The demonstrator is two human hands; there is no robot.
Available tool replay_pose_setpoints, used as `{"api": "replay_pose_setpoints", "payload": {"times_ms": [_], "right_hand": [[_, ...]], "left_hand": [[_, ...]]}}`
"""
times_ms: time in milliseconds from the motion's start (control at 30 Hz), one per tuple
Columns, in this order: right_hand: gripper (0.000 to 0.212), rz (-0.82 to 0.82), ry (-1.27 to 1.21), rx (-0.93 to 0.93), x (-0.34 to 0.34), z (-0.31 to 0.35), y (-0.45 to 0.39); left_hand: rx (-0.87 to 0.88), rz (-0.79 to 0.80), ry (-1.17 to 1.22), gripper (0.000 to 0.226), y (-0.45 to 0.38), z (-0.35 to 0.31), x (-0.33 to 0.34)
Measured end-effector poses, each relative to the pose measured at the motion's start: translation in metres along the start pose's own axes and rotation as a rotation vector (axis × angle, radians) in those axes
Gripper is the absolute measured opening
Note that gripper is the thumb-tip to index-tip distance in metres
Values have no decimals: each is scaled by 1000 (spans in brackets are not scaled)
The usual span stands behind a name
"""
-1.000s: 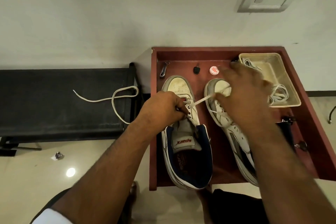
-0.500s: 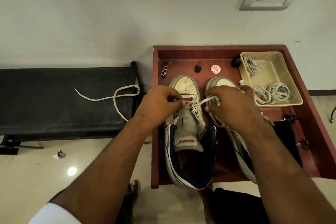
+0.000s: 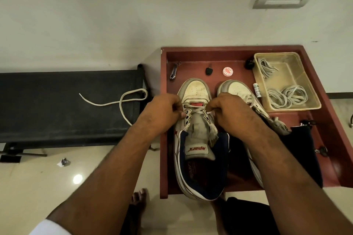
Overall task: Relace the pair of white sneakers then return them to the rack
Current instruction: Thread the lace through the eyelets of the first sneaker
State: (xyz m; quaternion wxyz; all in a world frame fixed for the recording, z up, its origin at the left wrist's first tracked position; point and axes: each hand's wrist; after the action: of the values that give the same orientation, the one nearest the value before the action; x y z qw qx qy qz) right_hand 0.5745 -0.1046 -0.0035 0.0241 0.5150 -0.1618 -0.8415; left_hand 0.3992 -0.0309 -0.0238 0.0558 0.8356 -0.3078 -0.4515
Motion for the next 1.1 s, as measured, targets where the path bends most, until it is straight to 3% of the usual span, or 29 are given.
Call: {"api": "replay_pose_setpoints", "payload": {"times_ms": [200, 333, 400, 433, 533, 567, 633, 733, 900, 1033, 1100], "right_hand": [[44, 11, -20, -1, -2, 4, 4], [23, -89, 118, 102, -12, 1, 9], [22, -154, 46, 198, -30, -15, 14], [21, -184, -142, 217, -41, -22, 16], [27, -154, -1148, 44, -63, -18, 26], [30, -110, -1409, -59, -65, -11, 27], [33, -50, -1639, -198, -62, 6, 26], [35, -72, -1697, -238, -51, 24, 22], [35, -213, -1686, -190, -45, 37, 19], [35, -569, -1646, 90, -54, 9, 16], [36, -668, -1487, 250, -52, -16, 14]], "left_hand": [[-49, -33, -64, 8, -2, 6, -12], [-121, -34, -55, 11, -4, 12, -20], [-144, -28, -69, 12, -3, 12, -19], [-133, -45, -71, 11, -2, 10, -19], [25, -165, 57, 10, 4, -5, -19], [93, -141, 183, 15, 8, -14, -20], [191, 56, 374, 25, 18, -31, -22], [294, 242, 375, 24, 27, -45, -21], [367, 237, 513, 8, 29, -53, -9], [234, 172, 657, 21, 26, -32, -32], [198, 117, 739, 22, 22, -17, -46]]}}
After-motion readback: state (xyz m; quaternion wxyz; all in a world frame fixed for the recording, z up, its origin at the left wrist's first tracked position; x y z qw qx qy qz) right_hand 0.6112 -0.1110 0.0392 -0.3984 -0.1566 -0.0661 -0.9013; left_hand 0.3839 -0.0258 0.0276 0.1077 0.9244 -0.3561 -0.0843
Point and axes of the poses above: each hand's wrist, its own y-axis away from the middle knuckle, its own x-axis out of the palm, z = x × y, and after that the axes turned 4 degrees about -y, right-handed
